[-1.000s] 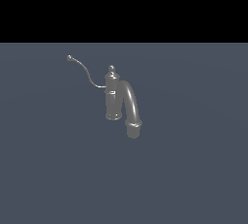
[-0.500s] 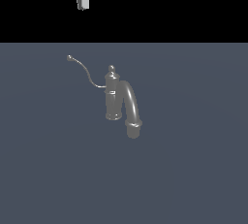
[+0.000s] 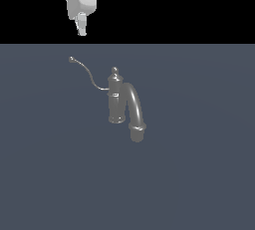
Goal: Turn on the faucet by rotating a designated handle.
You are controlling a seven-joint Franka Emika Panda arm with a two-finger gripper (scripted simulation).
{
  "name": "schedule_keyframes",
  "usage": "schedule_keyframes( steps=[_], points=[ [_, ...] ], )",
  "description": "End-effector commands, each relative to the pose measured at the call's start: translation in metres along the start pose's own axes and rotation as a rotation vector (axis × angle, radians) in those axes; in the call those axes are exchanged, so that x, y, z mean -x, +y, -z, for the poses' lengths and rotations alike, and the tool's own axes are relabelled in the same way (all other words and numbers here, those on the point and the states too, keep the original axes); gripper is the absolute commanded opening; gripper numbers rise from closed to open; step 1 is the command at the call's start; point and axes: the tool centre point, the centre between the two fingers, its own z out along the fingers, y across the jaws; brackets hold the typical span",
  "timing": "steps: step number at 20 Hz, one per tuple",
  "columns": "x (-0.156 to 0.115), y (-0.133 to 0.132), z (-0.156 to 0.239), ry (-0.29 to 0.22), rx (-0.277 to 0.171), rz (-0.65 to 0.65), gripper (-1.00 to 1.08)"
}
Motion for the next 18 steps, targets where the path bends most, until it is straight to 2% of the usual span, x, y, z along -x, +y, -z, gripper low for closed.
schedule_keyframes(
  steps=[1,9,18],
  points=[
    [0.002,-0.012,-0.015,0.006,0.000,-0.056,-1.00],
    [0.009,-0.039,-0.054,0.022,0.001,-0.187,-1.00],
    [0.013,-0.051,-0.074,0.031,0.000,-0.251,-1.00]
  ],
)
